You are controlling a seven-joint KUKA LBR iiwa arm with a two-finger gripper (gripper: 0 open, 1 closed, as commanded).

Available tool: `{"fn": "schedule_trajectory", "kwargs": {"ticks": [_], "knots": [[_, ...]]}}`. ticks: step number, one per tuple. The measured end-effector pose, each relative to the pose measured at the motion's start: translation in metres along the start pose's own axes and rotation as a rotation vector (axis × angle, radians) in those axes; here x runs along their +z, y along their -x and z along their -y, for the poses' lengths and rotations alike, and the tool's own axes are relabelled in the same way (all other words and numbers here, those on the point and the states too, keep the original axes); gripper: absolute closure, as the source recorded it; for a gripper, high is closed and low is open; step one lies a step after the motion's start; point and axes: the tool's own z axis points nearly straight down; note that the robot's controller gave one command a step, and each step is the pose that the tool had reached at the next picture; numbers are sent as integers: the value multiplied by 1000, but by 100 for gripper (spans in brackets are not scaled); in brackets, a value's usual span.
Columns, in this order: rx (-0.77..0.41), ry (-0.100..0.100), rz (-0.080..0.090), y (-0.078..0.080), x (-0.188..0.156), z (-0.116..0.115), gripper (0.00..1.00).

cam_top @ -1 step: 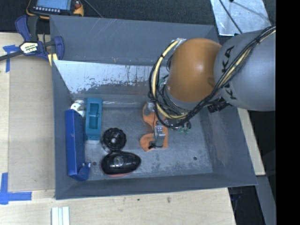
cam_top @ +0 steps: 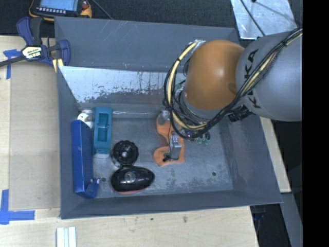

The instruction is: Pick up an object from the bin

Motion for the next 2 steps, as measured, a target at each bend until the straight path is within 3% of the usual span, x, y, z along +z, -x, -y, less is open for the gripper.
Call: {"fn": "schedule_trajectory", "kwargs": {"ticks": [1,2], "knots": [[17,0,4,-1,76,33,0],[26,0,1,0,125,42,0]]}}
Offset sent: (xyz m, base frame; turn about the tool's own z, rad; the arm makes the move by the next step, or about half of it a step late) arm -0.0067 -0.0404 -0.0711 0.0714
